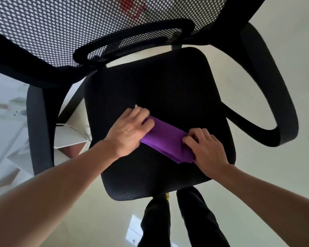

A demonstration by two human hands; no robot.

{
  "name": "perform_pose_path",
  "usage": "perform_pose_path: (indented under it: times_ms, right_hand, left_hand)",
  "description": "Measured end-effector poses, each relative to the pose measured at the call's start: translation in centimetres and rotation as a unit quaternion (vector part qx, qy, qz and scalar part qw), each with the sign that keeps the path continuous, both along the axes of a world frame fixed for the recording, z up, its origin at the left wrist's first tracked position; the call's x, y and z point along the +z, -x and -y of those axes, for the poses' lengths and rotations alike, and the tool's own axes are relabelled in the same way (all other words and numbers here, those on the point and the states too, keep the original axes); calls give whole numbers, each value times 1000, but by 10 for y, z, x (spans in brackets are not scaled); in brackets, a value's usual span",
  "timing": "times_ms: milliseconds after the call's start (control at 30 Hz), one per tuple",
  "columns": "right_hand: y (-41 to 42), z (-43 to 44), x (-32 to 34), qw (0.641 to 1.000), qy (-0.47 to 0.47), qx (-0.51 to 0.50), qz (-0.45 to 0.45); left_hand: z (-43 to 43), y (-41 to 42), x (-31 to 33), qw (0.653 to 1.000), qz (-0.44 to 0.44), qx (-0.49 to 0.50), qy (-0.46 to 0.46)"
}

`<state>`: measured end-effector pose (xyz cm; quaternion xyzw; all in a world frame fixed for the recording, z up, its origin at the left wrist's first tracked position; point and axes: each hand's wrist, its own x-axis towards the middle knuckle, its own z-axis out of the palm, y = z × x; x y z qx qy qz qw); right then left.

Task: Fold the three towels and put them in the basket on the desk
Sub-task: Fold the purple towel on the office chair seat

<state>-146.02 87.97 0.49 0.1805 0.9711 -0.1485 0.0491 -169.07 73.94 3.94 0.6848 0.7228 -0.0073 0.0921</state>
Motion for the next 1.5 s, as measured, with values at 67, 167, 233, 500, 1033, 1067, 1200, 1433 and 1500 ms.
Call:
perform_pose_path:
  times_ms: [67,167,233,500,1033,1067,1200,1433,1500]
  right_hand:
    - [-6,2,-1,1000,-15,16,20]
    - [-13,8,-1,998,-24,42,41]
    - [-15,11,1,996,-22,55,64]
    - [-18,30,22,999,0,10,45]
    - [20,38,-41,988,22,-16,155]
    - [20,35,-45,988,16,-6,153]
    - [19,32,-59,990,7,4,143]
    - [20,34,-54,988,18,-15,151]
    - [20,36,-47,988,25,-26,148]
  left_hand:
    - [17,-9,-6,1000,0,-2,21]
    - [35,-13,-15,997,-18,23,70]
    - [42,-14,-18,994,-25,47,100]
    - [38,-40,-19,997,17,35,66]
    - [32,-9,-89,995,34,-10,89]
    - [31,-10,-92,996,36,-10,80]
    - [33,-11,-102,997,54,-6,61]
    - [30,-8,-88,990,74,-9,116]
    - [28,-6,-76,988,75,-6,138]
